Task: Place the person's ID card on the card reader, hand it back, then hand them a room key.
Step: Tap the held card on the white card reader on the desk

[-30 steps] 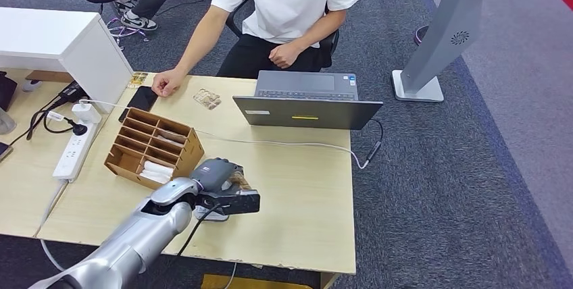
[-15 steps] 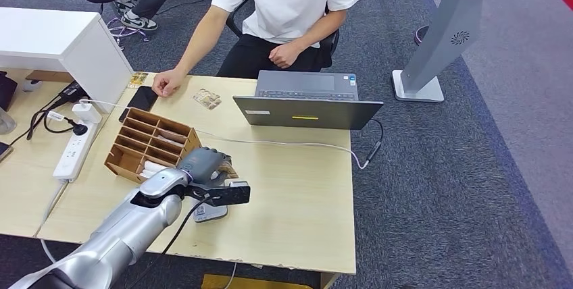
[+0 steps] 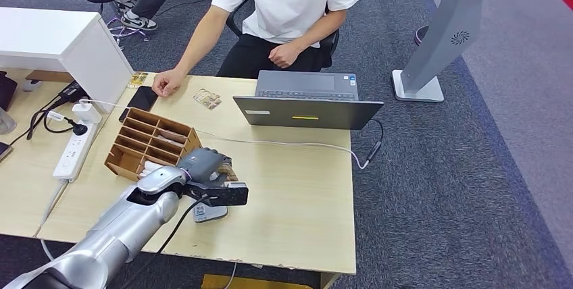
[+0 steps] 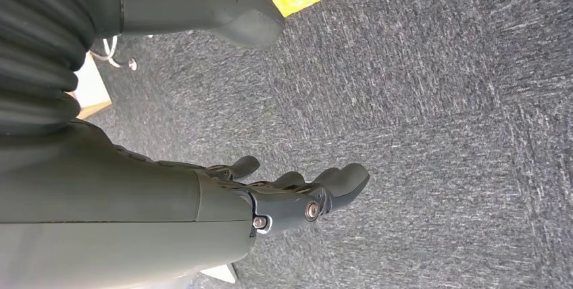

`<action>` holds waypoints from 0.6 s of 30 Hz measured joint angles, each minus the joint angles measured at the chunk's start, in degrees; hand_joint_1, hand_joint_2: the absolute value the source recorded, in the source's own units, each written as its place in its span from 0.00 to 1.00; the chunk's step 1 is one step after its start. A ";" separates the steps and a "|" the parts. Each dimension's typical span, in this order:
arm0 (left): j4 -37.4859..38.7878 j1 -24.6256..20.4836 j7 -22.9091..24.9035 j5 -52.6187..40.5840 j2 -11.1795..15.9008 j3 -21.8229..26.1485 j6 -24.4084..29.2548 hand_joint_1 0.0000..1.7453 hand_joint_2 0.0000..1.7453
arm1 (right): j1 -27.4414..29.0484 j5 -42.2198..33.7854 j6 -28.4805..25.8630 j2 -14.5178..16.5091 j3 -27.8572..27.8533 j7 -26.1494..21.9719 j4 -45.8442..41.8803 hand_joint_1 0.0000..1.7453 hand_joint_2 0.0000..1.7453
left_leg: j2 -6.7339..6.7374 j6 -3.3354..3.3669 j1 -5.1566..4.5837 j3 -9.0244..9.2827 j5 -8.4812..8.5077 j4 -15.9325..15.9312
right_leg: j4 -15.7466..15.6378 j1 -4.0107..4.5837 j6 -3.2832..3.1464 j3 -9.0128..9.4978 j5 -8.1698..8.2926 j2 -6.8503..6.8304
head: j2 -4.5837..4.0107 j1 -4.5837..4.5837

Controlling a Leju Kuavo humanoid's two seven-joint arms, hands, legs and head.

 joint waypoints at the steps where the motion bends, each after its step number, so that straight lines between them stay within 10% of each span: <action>1: -0.11 0.00 -0.09 0.10 0.08 0.01 -0.30 1.00 1.00 | 0.00 0.02 -0.01 0.01 -0.01 0.00 0.00 0.00 1.00 | 0.00 0.00 0.00 0.00 0.00 0.00 | 0.00 0.00 0.00 0.00 0.00 0.00 | 0.00 0.00; 18: -1.26 0.53 -1.11 1.82 0.94 0.00 -4.74 1.00 1.00 | -0.01 0.40 -0.14 0.05 -0.80 0.34 0.00 0.00 1.00 | 0.00 0.00 0.00 0.00 0.00 -0.01 | 0.00 0.00 0.00 0.00 0.00 0.00 | 0.00 -0.01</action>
